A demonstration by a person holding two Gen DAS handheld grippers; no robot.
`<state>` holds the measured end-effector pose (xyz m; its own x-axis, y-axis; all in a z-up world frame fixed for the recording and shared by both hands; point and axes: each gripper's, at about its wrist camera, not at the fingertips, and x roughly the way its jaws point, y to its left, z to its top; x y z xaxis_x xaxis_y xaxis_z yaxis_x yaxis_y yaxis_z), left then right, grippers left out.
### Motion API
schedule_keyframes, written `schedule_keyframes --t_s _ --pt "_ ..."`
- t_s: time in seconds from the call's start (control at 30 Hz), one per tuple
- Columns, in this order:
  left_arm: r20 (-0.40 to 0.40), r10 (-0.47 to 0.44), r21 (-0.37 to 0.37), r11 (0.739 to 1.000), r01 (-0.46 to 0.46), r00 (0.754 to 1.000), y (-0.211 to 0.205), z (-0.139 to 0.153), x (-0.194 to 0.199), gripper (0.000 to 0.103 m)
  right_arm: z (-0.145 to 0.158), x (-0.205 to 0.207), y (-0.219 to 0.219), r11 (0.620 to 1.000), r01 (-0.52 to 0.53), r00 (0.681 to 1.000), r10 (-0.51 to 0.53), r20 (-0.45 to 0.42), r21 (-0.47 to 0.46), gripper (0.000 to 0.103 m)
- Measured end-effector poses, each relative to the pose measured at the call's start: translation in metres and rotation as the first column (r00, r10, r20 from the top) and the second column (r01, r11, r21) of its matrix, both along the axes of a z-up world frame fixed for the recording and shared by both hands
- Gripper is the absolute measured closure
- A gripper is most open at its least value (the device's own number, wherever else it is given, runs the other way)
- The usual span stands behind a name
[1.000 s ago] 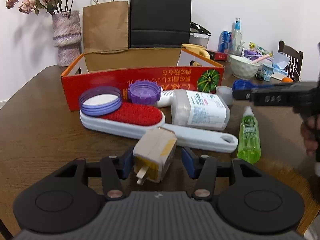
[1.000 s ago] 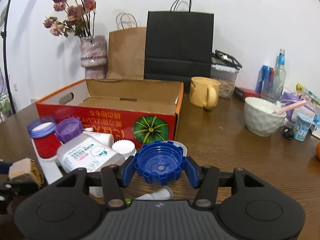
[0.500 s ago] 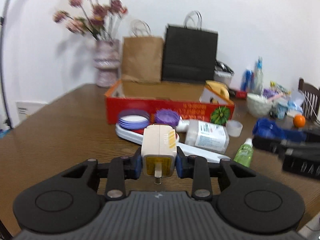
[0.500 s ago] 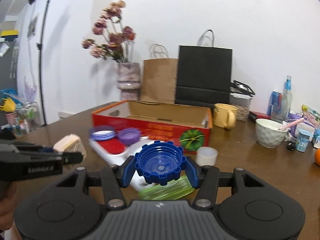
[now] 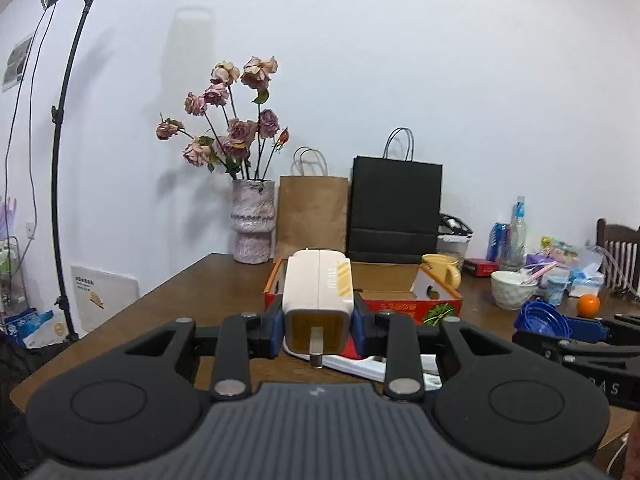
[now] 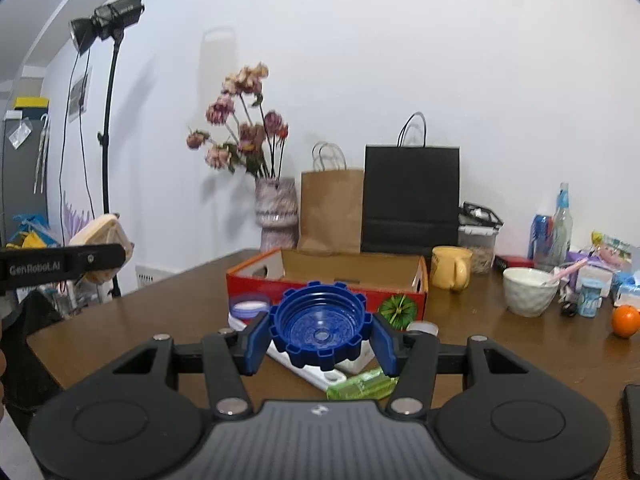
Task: Organize rigid objects
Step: 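Carry the adapter and blue cap into the cardboard box while both tools open to release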
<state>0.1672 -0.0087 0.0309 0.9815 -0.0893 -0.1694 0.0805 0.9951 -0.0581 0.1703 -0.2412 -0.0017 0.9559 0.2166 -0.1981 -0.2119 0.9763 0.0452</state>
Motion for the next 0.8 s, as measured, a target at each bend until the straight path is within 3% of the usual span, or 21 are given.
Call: schedule_keyframes --t_s 0.17,0.3,0.6,0.73,0.8 --pt "-0.007 -0.022 0.005 1.0 0.022 1.0 0.001 -0.002 0.009 0.071 0.006 0.01 0.0 1.0 0.011 1.0 -0.011 -0.001 -0.007 0.05" --pt "-0.038 -0.05 -0.026 0.998 0.049 0.998 0.008 0.002 0.043 0.071 0.013 0.047 -0.002 1.0 0.004 1.0 -0.004 -0.017 0.002 0.05" --pt "-0.02 -0.049 0.033 0.998 0.05 0.999 0.005 0.057 0.179 0.071 0.074 0.168 -0.004 1.0 -0.002 1.0 0.002 -0.008 -0.021 0.05" --pt "-0.142 -0.112 -0.085 0.991 0.101 0.983 0.01 0.087 0.257 0.071 0.098 0.246 -0.006 0.999 0.017 0.998 -0.019 -0.056 -0.05 0.05" --pt "-0.213 -0.159 -0.094 0.985 0.142 0.964 0.006 0.095 0.293 0.071 0.105 0.29 -0.01 0.999 0.025 0.992 -0.03 -0.12 -0.045 0.05"
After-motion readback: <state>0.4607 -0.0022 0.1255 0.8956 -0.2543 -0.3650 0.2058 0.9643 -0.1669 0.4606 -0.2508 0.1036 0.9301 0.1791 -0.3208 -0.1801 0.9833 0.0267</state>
